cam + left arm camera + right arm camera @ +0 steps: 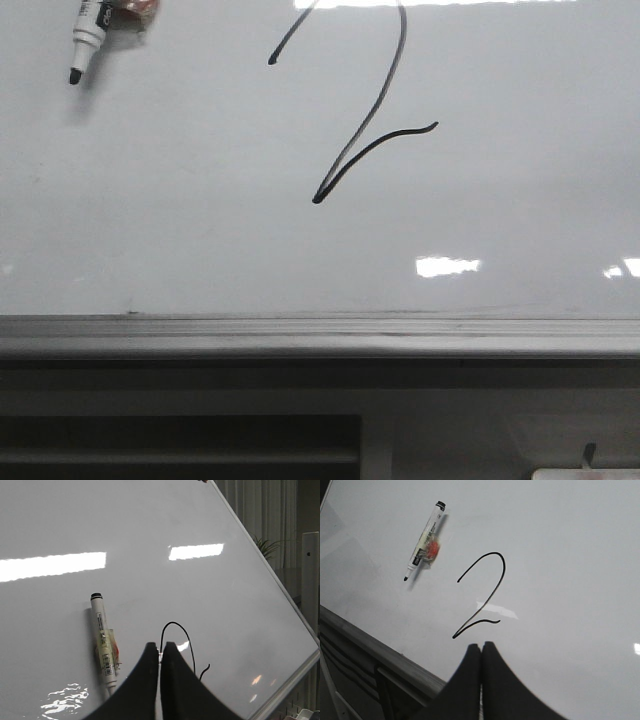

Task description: Write number 2 on whiteboard

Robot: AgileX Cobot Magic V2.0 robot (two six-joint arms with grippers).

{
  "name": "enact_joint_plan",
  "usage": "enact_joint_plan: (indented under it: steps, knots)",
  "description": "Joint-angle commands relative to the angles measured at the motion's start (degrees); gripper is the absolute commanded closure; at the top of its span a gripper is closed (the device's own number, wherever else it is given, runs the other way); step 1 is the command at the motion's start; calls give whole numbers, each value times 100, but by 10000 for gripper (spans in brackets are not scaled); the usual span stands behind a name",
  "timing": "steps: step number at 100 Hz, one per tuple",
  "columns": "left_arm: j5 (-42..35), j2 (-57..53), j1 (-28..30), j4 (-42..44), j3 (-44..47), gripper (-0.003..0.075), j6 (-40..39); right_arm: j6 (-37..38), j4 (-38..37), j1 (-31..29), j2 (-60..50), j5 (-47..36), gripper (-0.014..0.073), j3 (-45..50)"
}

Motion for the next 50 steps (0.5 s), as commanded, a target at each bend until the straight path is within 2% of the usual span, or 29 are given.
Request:
enact_joint_plan:
  steps: [1, 50]
  knots:
    - [-131, 69, 6, -89, -143, 740, -22, -19, 101, -35, 56, -325, 662, -142]
    - [-206, 69, 6, -89, -143, 740, -22, -19, 101, -35, 56, -325, 662, -142]
